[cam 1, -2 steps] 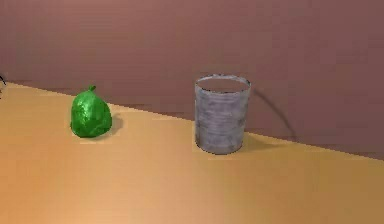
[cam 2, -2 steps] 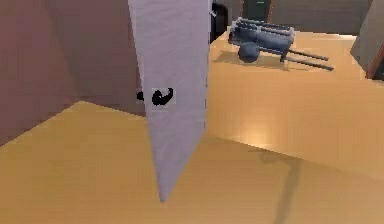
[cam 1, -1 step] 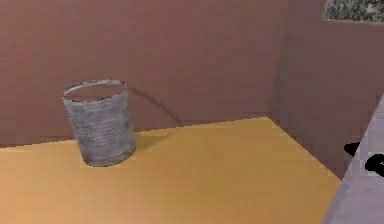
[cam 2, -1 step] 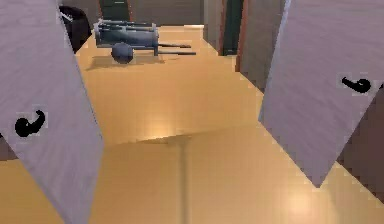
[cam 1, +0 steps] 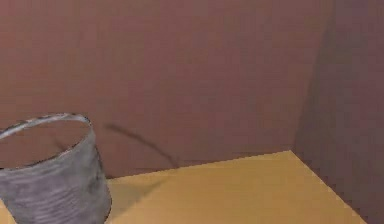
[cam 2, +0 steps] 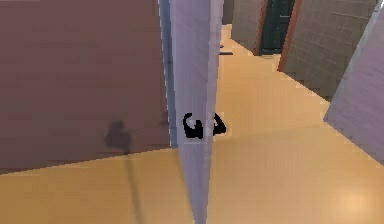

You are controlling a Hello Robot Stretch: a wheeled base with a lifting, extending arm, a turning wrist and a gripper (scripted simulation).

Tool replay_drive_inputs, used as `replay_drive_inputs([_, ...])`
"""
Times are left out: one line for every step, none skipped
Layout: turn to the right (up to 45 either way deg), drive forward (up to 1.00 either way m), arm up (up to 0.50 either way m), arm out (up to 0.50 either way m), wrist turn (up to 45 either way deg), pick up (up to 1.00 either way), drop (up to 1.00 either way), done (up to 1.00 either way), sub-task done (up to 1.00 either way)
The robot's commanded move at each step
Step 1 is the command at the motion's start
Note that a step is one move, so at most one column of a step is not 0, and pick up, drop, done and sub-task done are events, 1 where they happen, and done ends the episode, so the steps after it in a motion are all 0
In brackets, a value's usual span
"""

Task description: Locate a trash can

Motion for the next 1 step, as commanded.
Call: replay_drive_inputs([6.0,0.00,0.00,0.00,0.0,0.00,0.00,0.00,0.00])
